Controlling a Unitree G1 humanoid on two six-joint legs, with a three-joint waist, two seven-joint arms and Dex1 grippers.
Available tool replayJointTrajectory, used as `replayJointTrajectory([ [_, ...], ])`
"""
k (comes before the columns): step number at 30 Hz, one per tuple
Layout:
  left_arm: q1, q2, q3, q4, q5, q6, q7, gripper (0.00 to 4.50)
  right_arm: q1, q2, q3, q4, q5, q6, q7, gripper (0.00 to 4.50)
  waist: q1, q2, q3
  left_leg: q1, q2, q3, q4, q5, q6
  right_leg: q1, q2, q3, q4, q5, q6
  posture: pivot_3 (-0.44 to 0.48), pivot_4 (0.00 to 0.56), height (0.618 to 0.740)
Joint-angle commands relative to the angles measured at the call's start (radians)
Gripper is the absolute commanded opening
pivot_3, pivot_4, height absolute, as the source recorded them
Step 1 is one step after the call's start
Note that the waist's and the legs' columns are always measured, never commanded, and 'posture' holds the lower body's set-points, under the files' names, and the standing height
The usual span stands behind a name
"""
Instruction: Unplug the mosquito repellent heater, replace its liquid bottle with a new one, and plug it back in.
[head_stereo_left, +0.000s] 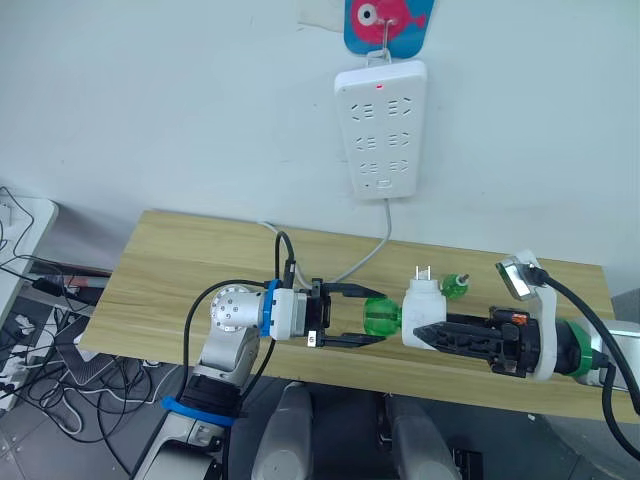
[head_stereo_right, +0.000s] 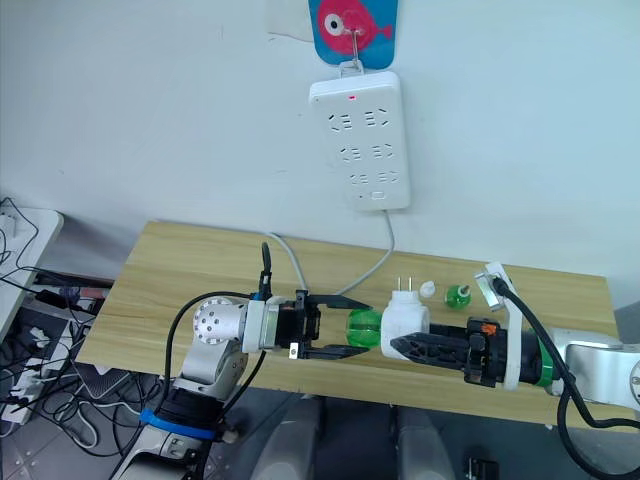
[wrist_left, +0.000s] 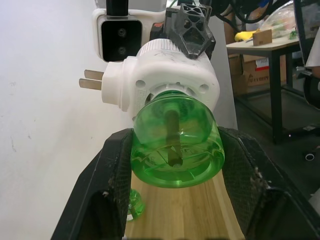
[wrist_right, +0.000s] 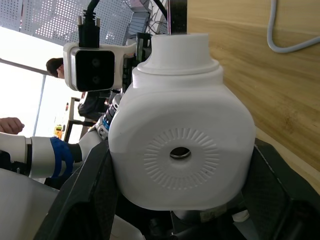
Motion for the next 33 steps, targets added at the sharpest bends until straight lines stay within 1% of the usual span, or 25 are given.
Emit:
replayJointTrajectory([
  [1,-0.021,-0.058,-0.094,-0.059,-0.014,-0.021,0.005,2.23,-0.001,0.009,0.03,-0.107,0.048,-0.005,0.042,3.95,0.0,0.001,0.0,0.0,0.0,0.0,0.0,0.0,0.0,0.0,0.0,0.0,0.0,0.0,0.0,0.184,0.316,0.74],
  [3,-0.023,-0.056,-0.098,-0.069,-0.017,-0.013,0.011,2.23,-0.003,0.004,0.036,-0.112,0.048,-0.009,0.042,4.48,0.0,-0.001,-0.001,-0.001,-0.001,-0.001,0.001,0.0,0.0,0.0,0.0,0.0,0.0,0.0,0.0,0.184,0.316,0.74],
  [14,-0.025,-0.027,-0.113,-0.073,-0.022,-0.014,0.026,2.23,-0.009,-0.006,0.05,-0.114,0.048,-0.017,0.053,4.48,0.0,-0.001,-0.001,0.0,0.0,0.0,0.001,0.0,0.0,0.0,0.0,0.0,0.0,0.001,0.001,0.187,0.321,0.74],
  [33,-0.048,-0.029,-0.116,-0.036,-0.008,-0.044,0.031,2.23,-0.002,-0.024,0.042,-0.11,0.048,-0.004,0.069,4.48,0.0,-0.001,-0.001,0.0,0.0,0.0,0.001,0.0,0.0,0.0,0.0,0.0,0.0,0.001,0.001,0.186,0.322,0.74],
])
